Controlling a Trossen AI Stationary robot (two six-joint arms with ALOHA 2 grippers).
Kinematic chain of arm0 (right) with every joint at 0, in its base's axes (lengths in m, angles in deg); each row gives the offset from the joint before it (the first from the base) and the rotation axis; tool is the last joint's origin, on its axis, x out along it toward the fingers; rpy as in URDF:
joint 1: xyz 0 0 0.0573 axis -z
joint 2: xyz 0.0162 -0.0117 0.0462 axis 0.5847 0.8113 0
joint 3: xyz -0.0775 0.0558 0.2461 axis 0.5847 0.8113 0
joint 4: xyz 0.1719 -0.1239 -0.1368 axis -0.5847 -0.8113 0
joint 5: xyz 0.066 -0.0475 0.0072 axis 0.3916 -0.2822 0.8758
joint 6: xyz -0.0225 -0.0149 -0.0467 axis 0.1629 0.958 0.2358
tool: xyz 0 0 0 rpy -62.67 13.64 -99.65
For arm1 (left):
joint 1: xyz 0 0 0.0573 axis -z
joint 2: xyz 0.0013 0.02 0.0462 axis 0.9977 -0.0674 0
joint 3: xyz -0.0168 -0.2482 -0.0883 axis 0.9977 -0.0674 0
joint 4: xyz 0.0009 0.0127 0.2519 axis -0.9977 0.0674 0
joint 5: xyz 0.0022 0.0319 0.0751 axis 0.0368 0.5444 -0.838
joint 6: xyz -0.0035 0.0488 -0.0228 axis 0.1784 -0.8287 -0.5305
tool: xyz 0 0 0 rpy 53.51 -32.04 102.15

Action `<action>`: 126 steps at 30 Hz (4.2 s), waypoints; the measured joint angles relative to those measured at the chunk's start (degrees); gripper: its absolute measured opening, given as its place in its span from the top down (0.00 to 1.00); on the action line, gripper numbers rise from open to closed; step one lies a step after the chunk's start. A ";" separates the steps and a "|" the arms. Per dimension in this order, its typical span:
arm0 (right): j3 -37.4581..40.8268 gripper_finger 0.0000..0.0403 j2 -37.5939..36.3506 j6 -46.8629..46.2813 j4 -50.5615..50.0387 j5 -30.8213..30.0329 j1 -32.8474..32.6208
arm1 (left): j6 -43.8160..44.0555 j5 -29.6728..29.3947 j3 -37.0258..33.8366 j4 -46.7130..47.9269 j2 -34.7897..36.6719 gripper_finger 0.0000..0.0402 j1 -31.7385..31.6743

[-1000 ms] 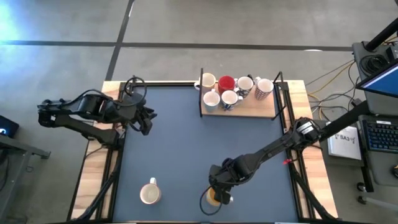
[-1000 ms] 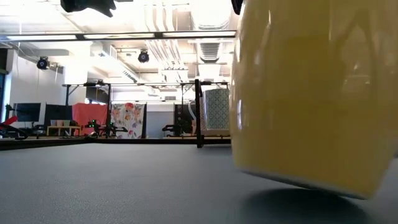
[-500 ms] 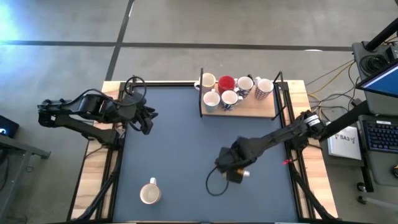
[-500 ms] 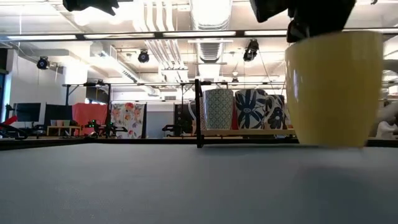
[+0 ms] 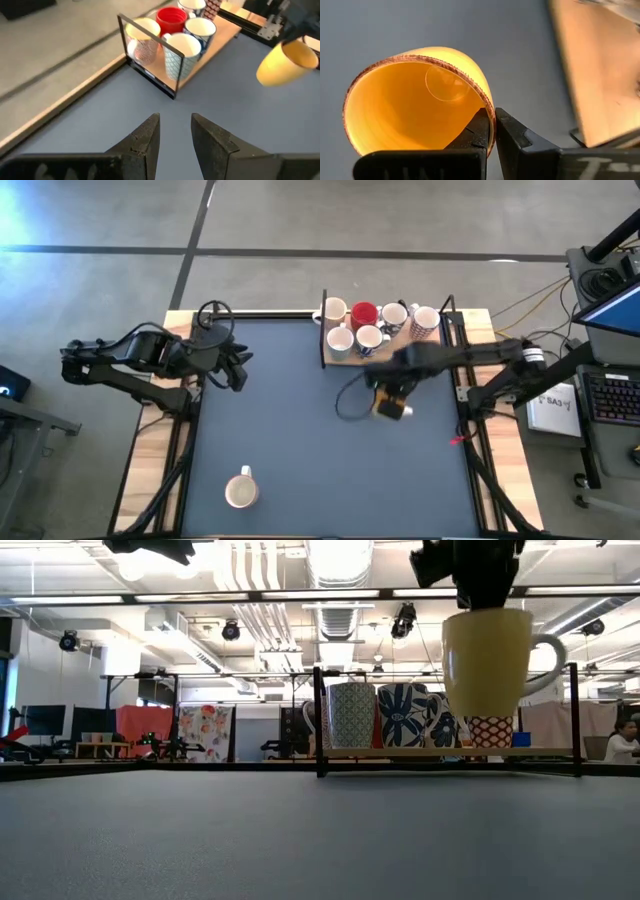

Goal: Place coffee mugs
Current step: Put the yellow mug on the shelf

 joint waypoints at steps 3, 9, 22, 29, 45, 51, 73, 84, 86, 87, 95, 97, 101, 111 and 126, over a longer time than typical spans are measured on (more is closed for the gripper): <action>2.84 0.98 -3.35 2.06 -0.06 -0.09 5.81 | -1.86 -2.33 0.00 -1.19 0.00 0.77 -0.11; 8.02 0.97 -6.85 9.90 0.17 -0.09 17.22 | -9.09 -4.70 0.00 -6.06 0.51 0.77 -2.05; 11.29 0.97 -8.21 27.47 0.79 -0.04 37.24 | -19.44 -4.74 5.66 -6.93 0.33 0.77 -9.03; 12.13 0.97 -8.21 28.23 1.73 0.00 43.76 | -21.76 -4.74 6.73 -6.89 0.28 0.77 -9.66; 14.37 0.97 -8.42 36.28 4.32 0.25 49.65 | -19.53 -4.97 7.54 -10.48 -0.94 0.77 -9.66; 14.37 0.97 -8.41 42.01 4.67 0.07 50.27 | -18.83 -4.96 7.50 -10.91 -2.29 0.77 -9.66; 14.35 0.97 -8.41 48.67 5.88 0.04 51.22 | -15.20 -4.96 7.45 -11.11 -6.47 0.77 -9.66; 14.31 0.97 -8.43 51.34 6.16 0.07 51.78 | -14.95 -4.96 7.45 -11.11 -6.40 0.77 -9.66; 14.31 0.97 -8.43 51.59 6.16 0.07 51.78 | -14.70 -4.96 7.45 -11.13 -6.43 0.77 -9.66; 14.31 0.97 -8.43 51.72 6.16 0.07 51.78 | -14.70 -4.96 7.44 -11.12 -6.43 0.77 -9.66; 14.31 0.97 -8.43 56.42 6.04 -0.13 51.78 | -14.62 -4.96 7.45 -11.12 -6.43 0.77 -9.66; 14.31 0.97 -8.43 56.84 5.85 -0.23 51.78 | -14.19 -4.96 7.45 -11.11 -6.43 0.77 -9.66; 14.31 0.97 -8.43 56.92 5.81 -0.30 51.78 | -13.67 -4.96 7.45 -11.11 -6.43 0.77 -9.66; 14.31 0.97 -8.45 53.80 5.66 -0.26 51.78 | -13.67 -4.96 7.43 -11.11 -6.43 0.77 -9.66; 14.31 0.97 -10.61 51.09 4.48 -1.72 51.78 | -13.67 -4.94 7.45 -11.11 -6.43 0.77 -9.66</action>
